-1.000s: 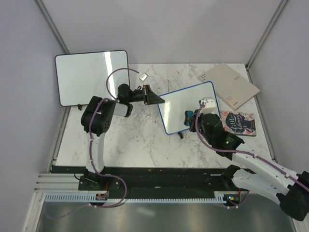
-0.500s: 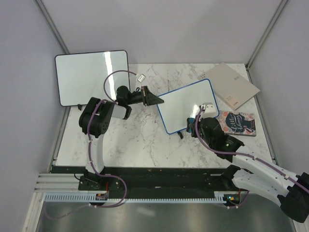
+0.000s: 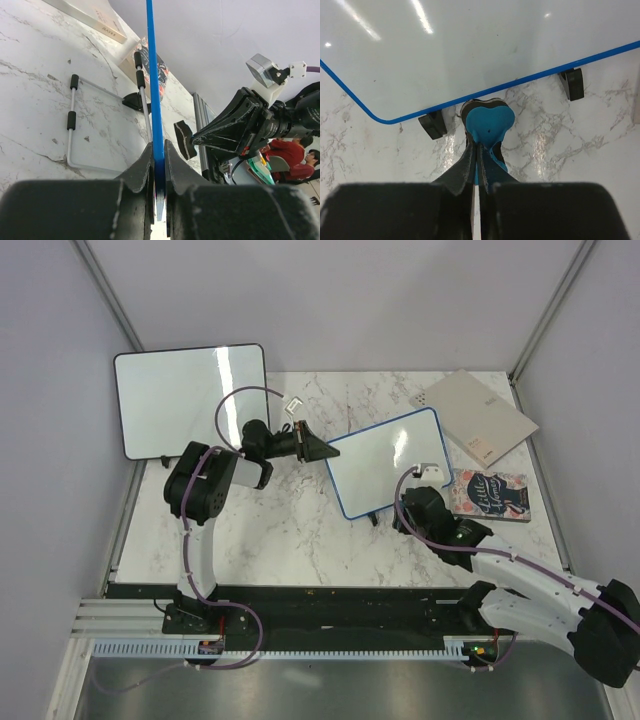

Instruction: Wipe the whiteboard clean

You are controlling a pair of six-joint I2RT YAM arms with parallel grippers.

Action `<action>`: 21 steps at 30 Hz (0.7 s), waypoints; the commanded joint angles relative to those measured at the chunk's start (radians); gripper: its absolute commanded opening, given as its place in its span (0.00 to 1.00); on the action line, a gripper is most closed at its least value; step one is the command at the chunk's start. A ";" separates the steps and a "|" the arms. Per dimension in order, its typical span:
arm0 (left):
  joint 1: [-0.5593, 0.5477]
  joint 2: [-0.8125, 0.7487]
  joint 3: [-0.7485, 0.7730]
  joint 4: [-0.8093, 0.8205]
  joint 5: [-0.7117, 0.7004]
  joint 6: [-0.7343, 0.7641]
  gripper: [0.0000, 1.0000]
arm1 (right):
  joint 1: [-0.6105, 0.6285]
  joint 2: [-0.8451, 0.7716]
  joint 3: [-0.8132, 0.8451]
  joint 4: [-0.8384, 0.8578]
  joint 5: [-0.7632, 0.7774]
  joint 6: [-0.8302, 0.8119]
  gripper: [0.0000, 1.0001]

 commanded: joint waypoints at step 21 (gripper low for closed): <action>-0.011 -0.053 0.039 0.173 0.073 0.117 0.02 | 0.000 0.005 -0.033 0.031 0.084 0.051 0.68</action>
